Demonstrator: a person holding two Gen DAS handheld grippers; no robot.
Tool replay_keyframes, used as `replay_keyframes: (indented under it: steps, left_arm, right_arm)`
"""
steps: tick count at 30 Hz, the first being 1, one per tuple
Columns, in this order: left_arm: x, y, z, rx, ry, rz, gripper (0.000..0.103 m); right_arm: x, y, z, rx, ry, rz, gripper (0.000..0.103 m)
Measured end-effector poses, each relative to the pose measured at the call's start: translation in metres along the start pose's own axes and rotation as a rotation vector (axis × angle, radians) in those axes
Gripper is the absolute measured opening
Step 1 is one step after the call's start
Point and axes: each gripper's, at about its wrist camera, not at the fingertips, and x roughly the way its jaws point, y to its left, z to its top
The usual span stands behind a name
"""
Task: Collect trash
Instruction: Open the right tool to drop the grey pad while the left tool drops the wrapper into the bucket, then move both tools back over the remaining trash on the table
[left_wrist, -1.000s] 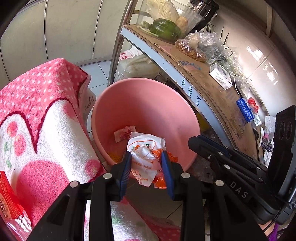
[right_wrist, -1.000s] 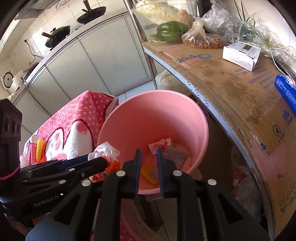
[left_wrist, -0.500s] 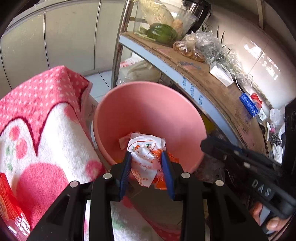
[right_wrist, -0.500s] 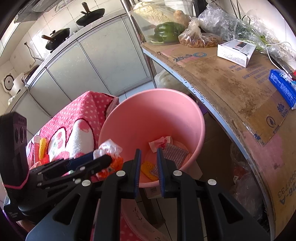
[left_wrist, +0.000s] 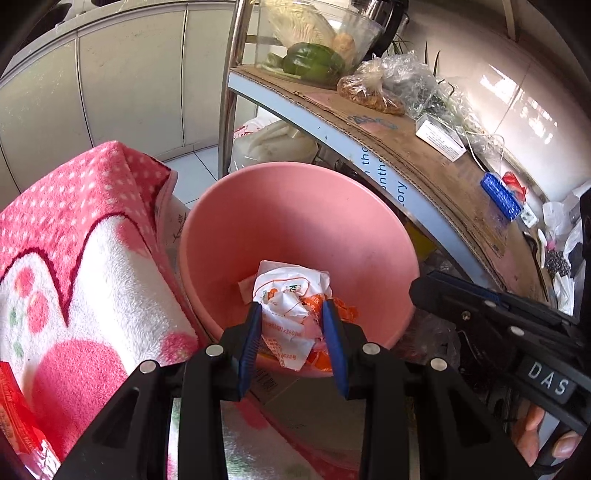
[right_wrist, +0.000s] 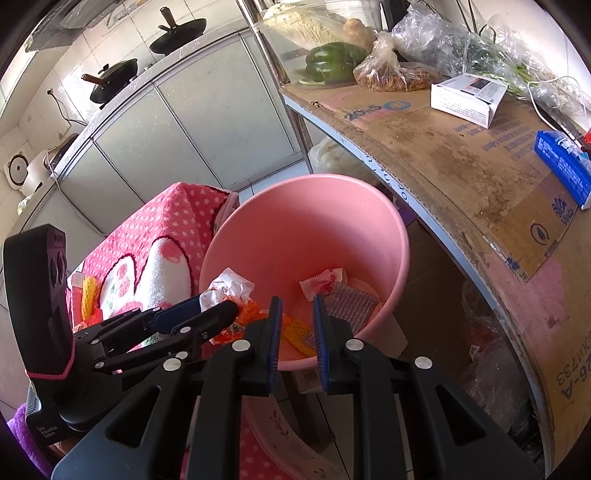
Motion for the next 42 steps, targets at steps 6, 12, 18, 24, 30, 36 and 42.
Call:
replay_keyframes:
  steps: [6,12,18,24,30,36,42]
  left_arm:
    - [-0.007,0.005,-0.006,-0.014,0.007,-0.041,0.034]
    - [-0.009,0.006,-0.011,-0.004,0.035,-0.079,0.041]
    - [-0.012,0.010,-0.003,-0.040,-0.013,-0.038,0.041]
    - [-0.003,0.008,0.010,-0.050,-0.027,-0.024,0.041]
    - [-0.015,0.002,0.008,0.009,-0.034,-0.021,0.041]
    - [-0.041,0.000,0.008,0.029,-0.044,-0.015,0.041]
    - [-0.072,0.015,0.005,-0.008,-0.074,-0.011,0.041]
  right_arm:
    - [-0.003,0.000,-0.001,-0.003,-0.007,-0.005,0.018]
    - [-0.005,0.000,-0.002,0.001,-0.012,-0.005,0.018]
    - [-0.006,0.000,-0.001,-0.001,-0.014,-0.006,0.018]
    - [-0.008,-0.002,-0.003,-0.002,-0.012,-0.006,0.018]
    - [-0.005,-0.002,-0.004,-0.005,-0.005,-0.002,0.018]
    - [-0.009,0.004,-0.004,-0.020,-0.009,0.016,0.018]
    - [-0.015,0.020,-0.003,-0.060,-0.020,0.018,0.018]
